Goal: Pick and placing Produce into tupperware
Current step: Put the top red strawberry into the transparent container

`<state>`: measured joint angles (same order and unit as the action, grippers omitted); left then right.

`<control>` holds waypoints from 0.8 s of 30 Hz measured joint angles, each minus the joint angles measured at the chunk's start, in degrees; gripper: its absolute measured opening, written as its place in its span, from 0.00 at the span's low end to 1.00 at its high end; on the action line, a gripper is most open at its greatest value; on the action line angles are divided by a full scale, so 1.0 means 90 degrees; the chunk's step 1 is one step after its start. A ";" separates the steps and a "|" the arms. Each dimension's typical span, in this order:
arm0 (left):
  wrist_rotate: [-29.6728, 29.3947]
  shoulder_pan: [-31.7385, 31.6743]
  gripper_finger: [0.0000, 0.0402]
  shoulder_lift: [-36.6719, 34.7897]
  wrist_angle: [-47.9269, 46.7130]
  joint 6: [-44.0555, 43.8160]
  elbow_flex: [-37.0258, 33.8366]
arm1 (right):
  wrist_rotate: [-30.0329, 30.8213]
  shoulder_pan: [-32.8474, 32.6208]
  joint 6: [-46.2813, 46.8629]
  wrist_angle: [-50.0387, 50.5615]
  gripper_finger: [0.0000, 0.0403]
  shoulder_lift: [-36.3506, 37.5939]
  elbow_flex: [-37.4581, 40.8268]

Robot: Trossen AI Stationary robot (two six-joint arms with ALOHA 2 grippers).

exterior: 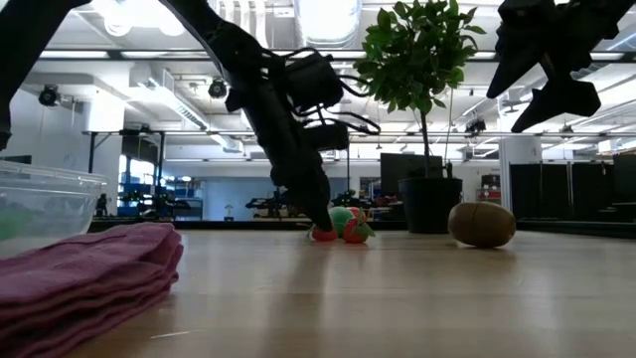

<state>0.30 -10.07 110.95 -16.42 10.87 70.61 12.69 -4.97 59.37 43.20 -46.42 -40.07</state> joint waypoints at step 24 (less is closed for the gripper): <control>-0.0142 -0.0010 0.31 0.0134 -0.0009 0.0000 0.0024 | 0.0073 0.0002 -0.0044 0.0005 0.81 -0.0019 0.0000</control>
<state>-0.97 -10.15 112.15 -16.50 10.87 70.83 13.34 -4.95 58.98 43.24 -46.59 -40.07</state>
